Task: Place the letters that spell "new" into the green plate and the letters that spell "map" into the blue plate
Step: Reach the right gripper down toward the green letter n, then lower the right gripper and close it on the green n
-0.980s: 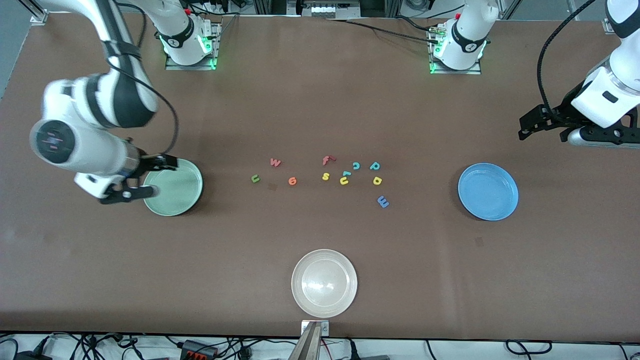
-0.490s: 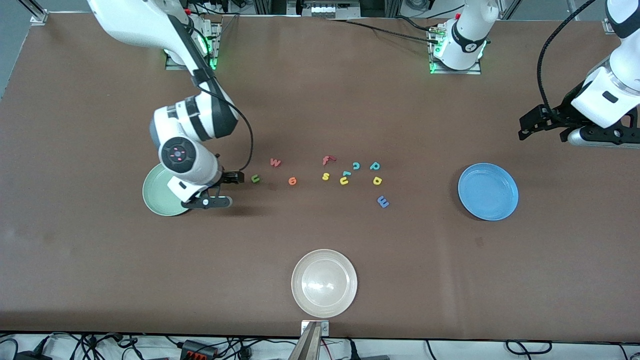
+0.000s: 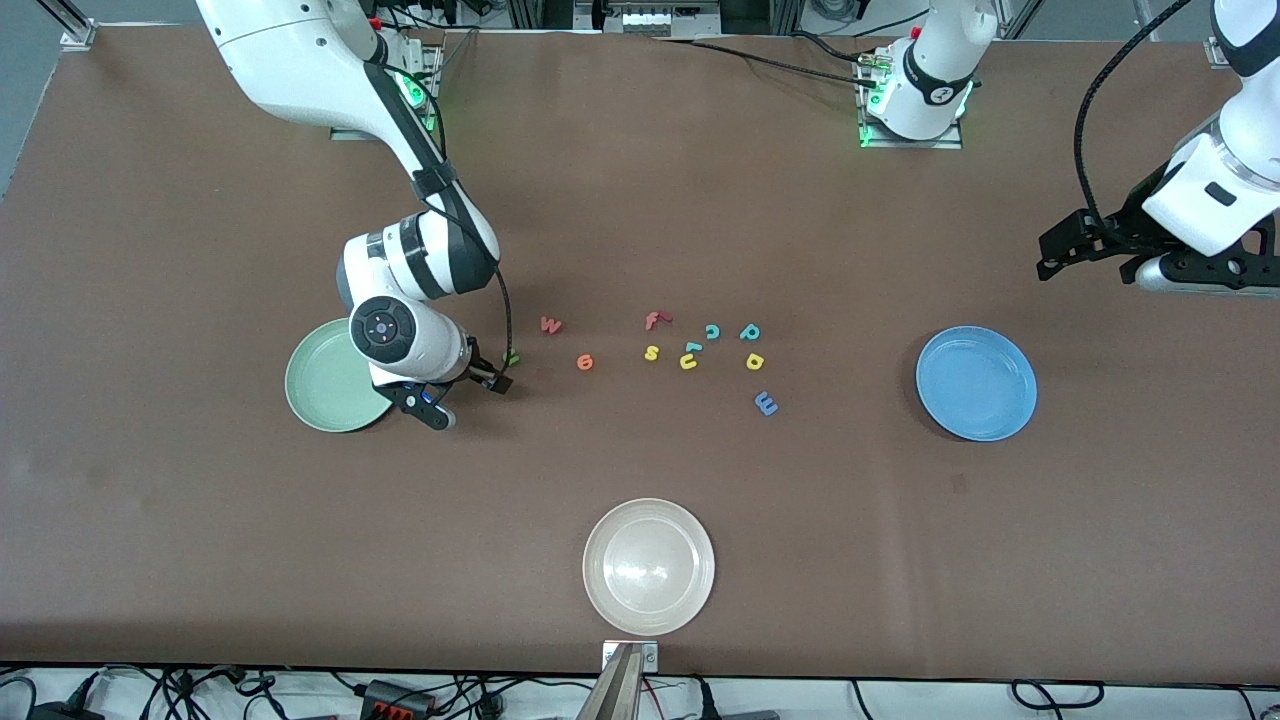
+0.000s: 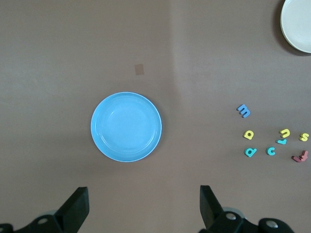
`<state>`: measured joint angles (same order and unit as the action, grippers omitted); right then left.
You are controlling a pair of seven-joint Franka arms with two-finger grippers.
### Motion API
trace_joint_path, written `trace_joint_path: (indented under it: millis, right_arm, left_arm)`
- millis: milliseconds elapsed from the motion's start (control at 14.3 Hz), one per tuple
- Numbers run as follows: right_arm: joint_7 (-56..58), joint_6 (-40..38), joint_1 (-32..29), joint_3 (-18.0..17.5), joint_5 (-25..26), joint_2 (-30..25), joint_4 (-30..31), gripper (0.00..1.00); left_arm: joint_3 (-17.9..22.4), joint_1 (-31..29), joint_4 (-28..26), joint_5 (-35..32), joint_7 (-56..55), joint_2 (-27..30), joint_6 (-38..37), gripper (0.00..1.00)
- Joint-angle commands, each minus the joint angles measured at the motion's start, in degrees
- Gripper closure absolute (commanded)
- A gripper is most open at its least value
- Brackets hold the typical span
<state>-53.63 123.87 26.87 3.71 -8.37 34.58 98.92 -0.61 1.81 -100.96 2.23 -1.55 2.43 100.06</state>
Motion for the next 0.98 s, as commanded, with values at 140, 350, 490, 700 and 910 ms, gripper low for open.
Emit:
trace_joint_path:
  millis: [140,350,490,700,910]
  right_arm:
    - [-10.07,4.61,3.79,0.33,-1.12,2.60,-0.31,0.28]
    - [-13.08,6.03,4.51,0.33,-1.12,2.60,1.27,0.34]
    - [-13.17,5.86,4.42,0.33,-1.12,2.08,2.76,0.38]
    - [-15.36,6.21,5.03,0.33,-1.12,1.55,4.09,0.40]
    - [-15.54,6.21,5.12,0.33,-1.12,1.02,4.52,0.40]
  left_arm:
    - [0.17,-0.06,0.59,1.11,0.58,-0.06,-1.01,0.00]
    - [0.17,-0.06,0.59,1.20,0.58,-0.06,-1.01,0.00]
    - [0.17,-0.06,0.59,1.11,0.58,-0.06,-1.10,0.00]
    - [0.17,-0.06,0.59,1.20,0.58,-0.06,-1.10,0.00]
    - [0.17,-0.06,0.59,1.11,0.58,-0.06,-1.10,0.00]
